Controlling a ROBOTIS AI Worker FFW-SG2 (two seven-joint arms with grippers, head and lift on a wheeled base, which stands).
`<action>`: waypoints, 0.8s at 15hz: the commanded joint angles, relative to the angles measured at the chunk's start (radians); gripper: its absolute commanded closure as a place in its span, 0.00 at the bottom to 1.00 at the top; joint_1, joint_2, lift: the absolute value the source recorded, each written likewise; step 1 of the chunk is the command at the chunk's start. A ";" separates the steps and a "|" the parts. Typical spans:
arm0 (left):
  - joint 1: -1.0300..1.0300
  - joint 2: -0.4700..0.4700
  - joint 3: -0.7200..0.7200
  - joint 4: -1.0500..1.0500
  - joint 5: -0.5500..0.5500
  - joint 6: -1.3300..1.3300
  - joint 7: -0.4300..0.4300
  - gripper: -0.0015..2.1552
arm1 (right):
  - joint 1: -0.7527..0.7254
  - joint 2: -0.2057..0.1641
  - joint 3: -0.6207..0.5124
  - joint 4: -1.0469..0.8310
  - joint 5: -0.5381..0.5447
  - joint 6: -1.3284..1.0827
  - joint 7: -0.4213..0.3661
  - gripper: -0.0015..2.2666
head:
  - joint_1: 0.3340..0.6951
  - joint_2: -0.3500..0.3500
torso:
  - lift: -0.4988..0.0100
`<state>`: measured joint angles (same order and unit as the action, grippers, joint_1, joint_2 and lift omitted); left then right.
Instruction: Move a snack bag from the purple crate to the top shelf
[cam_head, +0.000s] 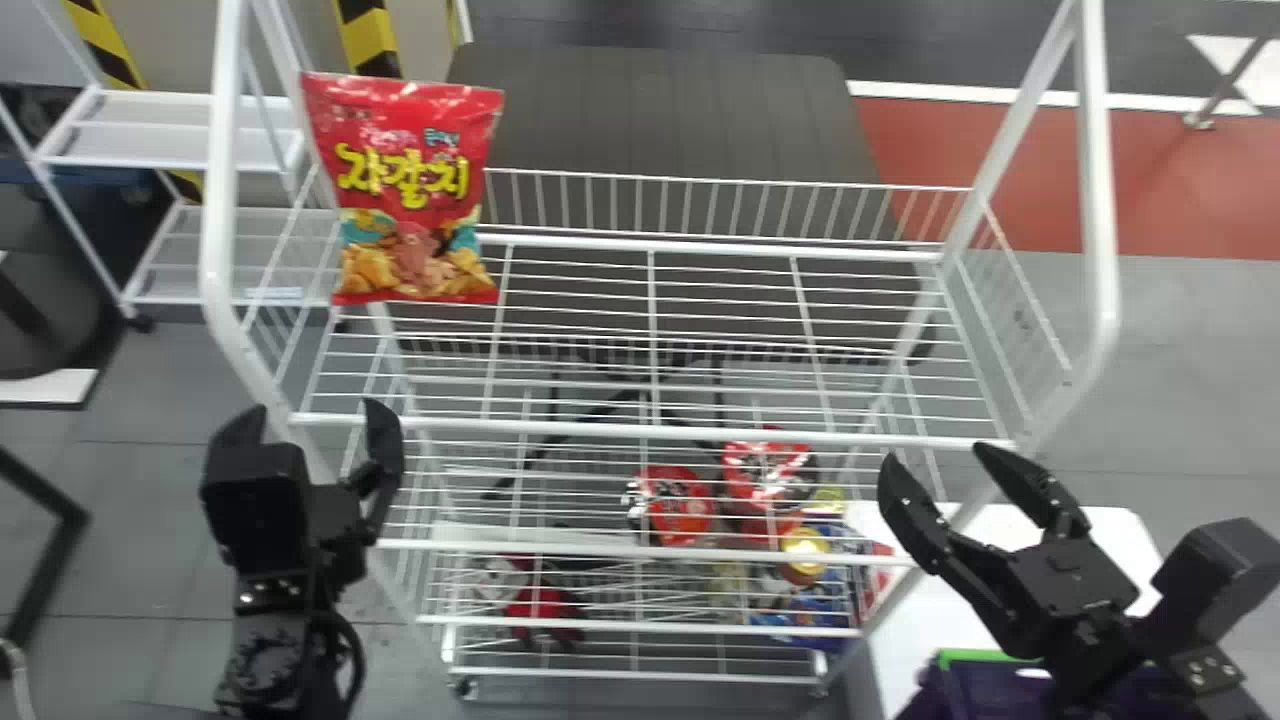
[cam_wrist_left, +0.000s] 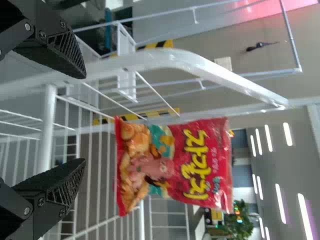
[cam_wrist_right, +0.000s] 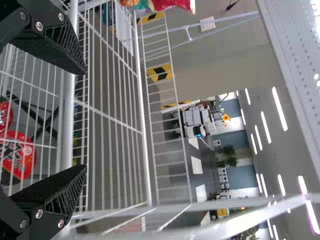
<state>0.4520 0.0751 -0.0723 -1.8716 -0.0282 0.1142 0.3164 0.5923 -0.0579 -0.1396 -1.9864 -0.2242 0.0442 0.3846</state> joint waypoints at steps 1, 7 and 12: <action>0.033 0.000 0.026 -0.026 0.022 0.039 -0.002 0.12 | 0.012 0.001 0.094 -0.060 0.074 0.007 -0.033 0.07 | 1.00 0.53 | 0.98; 0.091 0.002 0.060 -0.035 0.079 -0.081 -0.023 0.07 | 0.011 -0.005 0.140 -0.055 0.114 0.007 -0.041 0.07 | 1.00 0.76 | 0.98; 0.128 0.015 0.068 -0.015 0.114 -0.284 -0.010 0.07 | 0.011 -0.007 0.150 -0.049 0.120 -0.008 -0.035 0.07 | 1.00 0.80 | 0.98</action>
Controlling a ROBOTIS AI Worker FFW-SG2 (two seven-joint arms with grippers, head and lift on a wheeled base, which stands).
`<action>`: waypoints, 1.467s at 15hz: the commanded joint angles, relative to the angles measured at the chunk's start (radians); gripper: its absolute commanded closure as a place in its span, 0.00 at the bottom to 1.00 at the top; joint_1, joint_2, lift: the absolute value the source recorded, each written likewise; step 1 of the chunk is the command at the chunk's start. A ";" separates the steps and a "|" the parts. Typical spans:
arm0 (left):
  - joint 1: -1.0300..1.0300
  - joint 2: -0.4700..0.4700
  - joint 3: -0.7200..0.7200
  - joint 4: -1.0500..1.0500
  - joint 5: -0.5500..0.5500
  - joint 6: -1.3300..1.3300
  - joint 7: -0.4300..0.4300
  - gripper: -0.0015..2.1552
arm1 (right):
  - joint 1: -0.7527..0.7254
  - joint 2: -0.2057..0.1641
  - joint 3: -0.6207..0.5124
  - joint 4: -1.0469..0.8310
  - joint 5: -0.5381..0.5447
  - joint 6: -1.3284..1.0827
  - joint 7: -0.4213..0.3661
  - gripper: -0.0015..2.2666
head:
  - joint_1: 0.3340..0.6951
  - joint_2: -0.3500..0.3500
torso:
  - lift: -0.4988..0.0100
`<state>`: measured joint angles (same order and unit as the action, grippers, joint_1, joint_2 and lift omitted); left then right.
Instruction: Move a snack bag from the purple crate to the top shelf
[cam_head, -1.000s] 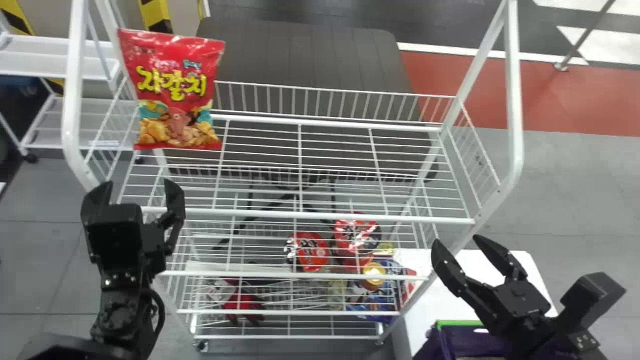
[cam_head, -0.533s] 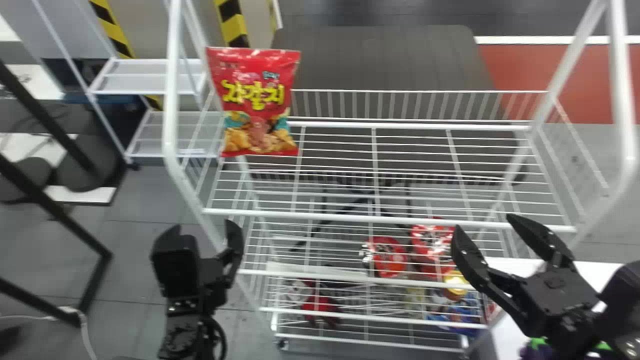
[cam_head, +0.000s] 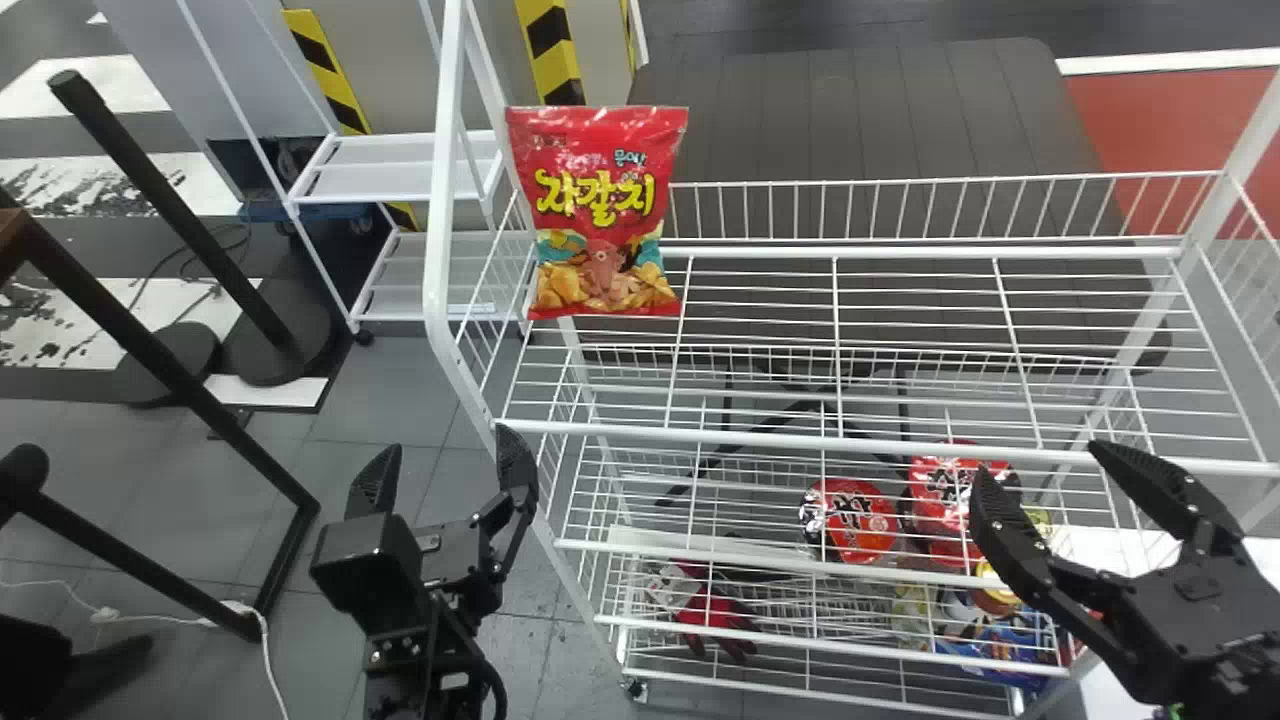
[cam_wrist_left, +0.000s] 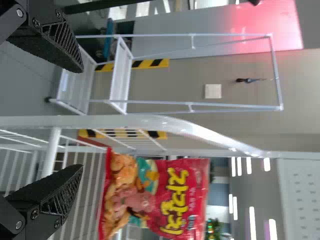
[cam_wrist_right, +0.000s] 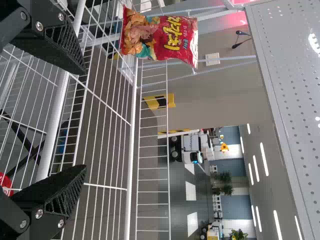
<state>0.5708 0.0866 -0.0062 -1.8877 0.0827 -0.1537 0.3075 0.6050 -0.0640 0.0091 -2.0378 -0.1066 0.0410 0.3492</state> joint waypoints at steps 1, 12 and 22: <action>0.011 0.004 0.002 0.001 0.003 -0.016 -0.001 0.07 | -0.002 0.001 0.005 0.004 0.002 -0.008 0.001 0.07 | 1.00 0.80 | 0.98; 0.027 0.005 -0.008 -0.011 0.002 0.000 -0.014 0.07 | -0.011 0.001 0.012 0.030 0.012 -0.026 -0.001 0.07 | 1.00 0.81 | 0.98; 0.020 0.005 -0.008 -0.004 0.002 0.000 -0.011 0.07 | -0.022 0.001 0.009 0.045 0.012 -0.032 -0.001 0.07 | 1.00 0.80 | 0.98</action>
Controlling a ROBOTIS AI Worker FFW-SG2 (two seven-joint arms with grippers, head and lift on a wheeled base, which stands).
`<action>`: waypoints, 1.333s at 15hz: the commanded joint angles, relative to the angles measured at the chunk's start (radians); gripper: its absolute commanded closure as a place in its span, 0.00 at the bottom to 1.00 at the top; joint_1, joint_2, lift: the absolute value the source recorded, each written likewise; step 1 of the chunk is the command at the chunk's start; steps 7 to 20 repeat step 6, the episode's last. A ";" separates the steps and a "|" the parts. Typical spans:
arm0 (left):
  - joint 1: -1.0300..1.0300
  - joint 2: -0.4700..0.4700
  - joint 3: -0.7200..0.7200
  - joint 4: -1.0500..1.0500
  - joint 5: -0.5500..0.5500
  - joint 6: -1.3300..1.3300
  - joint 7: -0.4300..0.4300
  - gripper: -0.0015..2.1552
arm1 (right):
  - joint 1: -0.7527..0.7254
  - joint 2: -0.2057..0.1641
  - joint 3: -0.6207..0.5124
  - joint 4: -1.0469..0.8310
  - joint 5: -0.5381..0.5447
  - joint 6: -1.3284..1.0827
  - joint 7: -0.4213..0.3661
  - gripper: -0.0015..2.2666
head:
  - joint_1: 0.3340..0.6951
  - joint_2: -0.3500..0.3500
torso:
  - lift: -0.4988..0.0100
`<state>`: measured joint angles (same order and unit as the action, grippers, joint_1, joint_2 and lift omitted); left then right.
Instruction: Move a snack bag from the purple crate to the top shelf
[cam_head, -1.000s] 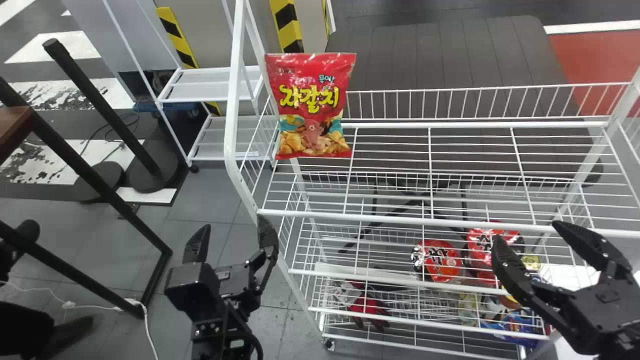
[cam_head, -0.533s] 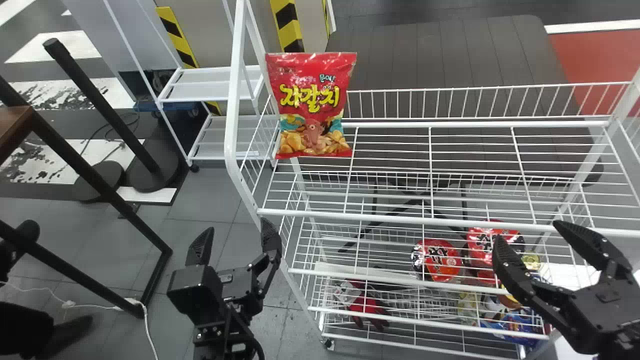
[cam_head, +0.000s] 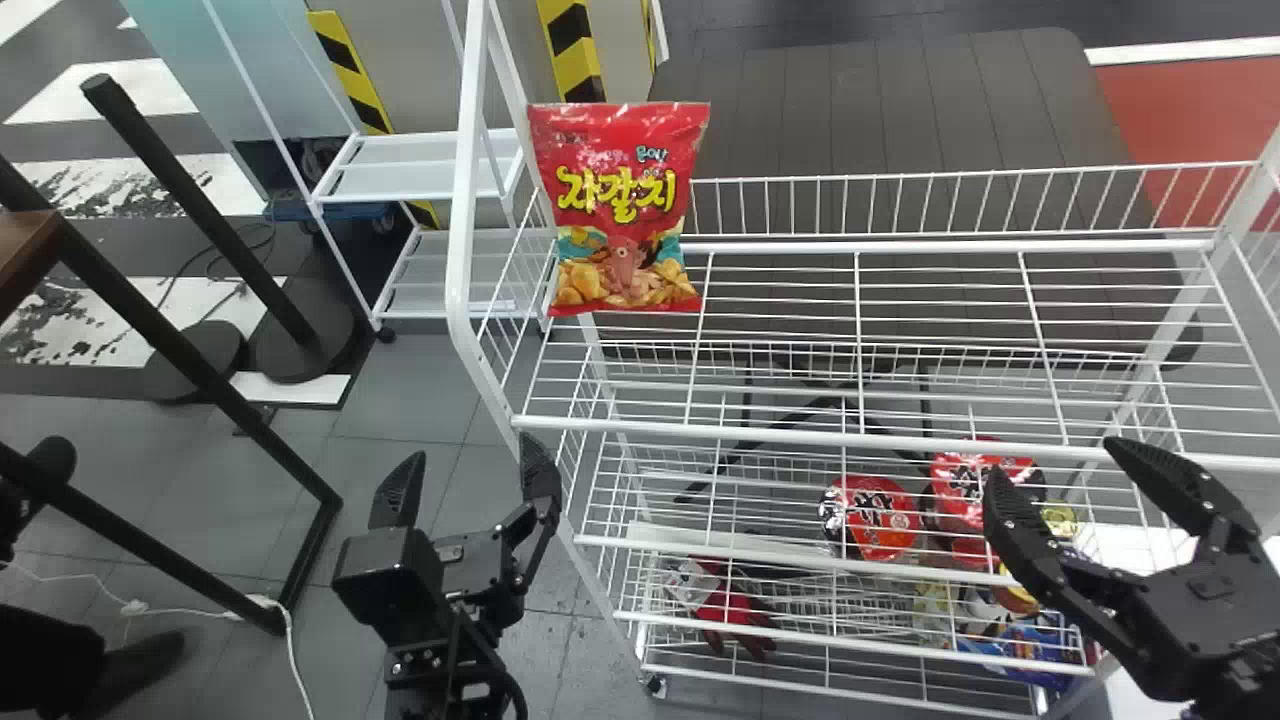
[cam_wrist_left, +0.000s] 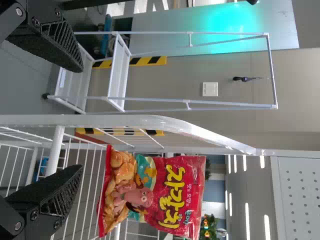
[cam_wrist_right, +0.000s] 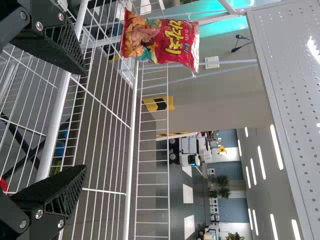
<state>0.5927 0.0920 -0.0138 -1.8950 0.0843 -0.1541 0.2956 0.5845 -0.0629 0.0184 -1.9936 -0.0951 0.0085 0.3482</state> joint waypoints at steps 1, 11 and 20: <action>-0.002 0.000 -0.002 0.004 0.000 0.000 0.000 0.07 | -0.002 0.000 0.000 0.001 0.000 -0.003 0.000 0.07 | 1.00 0.80 | 0.98; -0.005 0.000 -0.002 0.004 0.000 0.000 0.000 0.07 | -0.005 0.002 0.002 0.004 0.000 -0.003 0.000 0.07 | 1.00 0.80 | 0.98; -0.005 0.000 -0.002 0.004 0.000 0.000 0.000 0.07 | -0.005 0.002 0.002 0.004 0.000 -0.003 0.000 0.07 | 1.00 0.80 | 0.98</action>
